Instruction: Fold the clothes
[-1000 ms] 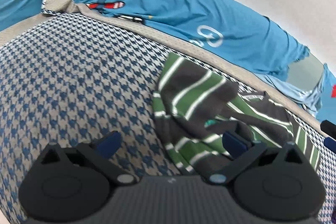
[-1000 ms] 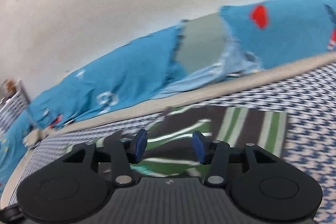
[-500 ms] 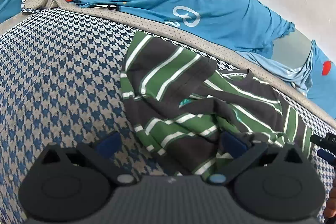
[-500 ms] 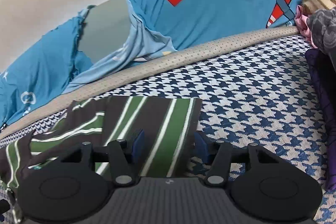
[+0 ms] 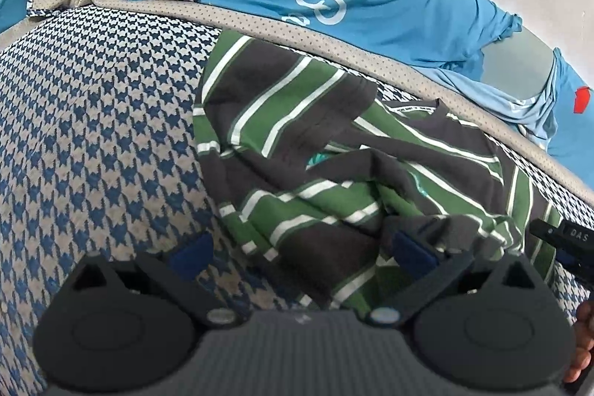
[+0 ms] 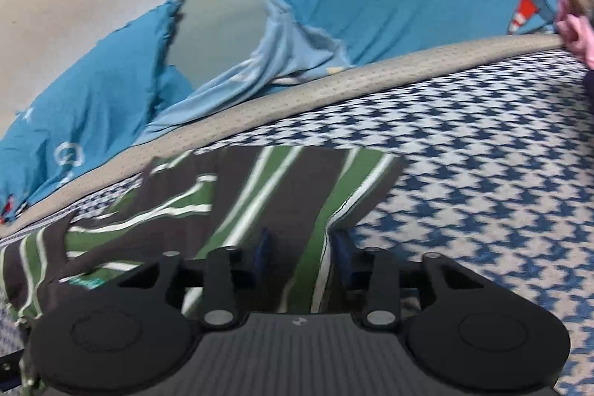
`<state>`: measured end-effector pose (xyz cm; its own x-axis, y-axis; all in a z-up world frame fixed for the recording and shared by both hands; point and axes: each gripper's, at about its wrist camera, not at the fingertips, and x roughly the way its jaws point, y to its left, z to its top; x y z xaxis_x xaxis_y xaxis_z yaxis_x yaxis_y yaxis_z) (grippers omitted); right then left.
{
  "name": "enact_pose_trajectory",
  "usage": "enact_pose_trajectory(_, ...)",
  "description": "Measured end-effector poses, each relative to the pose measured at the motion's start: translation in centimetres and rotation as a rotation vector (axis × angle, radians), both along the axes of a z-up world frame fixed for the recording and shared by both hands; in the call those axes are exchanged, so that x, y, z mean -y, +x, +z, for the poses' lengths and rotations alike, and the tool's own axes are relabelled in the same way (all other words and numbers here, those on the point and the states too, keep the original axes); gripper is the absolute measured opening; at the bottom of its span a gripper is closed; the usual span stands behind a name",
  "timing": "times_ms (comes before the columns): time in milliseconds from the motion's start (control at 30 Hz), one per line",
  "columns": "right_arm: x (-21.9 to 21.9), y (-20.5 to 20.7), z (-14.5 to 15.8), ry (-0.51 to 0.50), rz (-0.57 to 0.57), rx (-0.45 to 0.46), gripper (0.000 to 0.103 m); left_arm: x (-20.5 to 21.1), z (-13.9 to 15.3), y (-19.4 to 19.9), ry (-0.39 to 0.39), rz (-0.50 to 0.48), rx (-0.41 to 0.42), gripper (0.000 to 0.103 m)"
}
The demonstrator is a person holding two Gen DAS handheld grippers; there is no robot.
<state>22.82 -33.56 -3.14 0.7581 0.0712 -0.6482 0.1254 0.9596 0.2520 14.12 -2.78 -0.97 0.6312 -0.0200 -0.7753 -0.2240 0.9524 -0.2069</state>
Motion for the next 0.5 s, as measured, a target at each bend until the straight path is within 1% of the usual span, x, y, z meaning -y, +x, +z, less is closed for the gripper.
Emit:
enact_pose_trajectory(33, -0.3, 0.1, -0.1, -0.002, 0.011, 0.005, 0.026, 0.0, -0.1, 0.0, 0.000, 0.001, -0.002, 0.103)
enact_pose_trajectory(67, -0.6, 0.1, -0.1, -0.006, 0.021, 0.011, 0.016, 0.0, -0.1, 0.1, -0.001, 0.002, -0.005, 0.103)
enact_pose_trajectory(167, -0.8, 0.2, -0.2, -0.026, 0.024, 0.030, 0.008, -0.1, -0.3, 0.2, -0.003, 0.003, -0.010, 0.103)
enact_pose_trajectory(333, -1.0, 0.2, 0.3, -0.067, 0.006, 0.070, 0.006, -0.2, -0.5, 0.4, -0.006, 0.002, -0.010, 0.103)
enact_pose_trajectory(433, -0.1, 0.4, 1.4, -0.077, -0.063, 0.120, 0.006, -0.4, -0.4, 0.4, -0.017, 0.008, -0.001, 0.103)
enact_pose_trajectory(500, 0.3, 0.4, 2.1, -0.093, -0.076, 0.157, 0.006, -0.5, -0.4, 0.5, -0.020, 0.010, 0.001, 0.103)
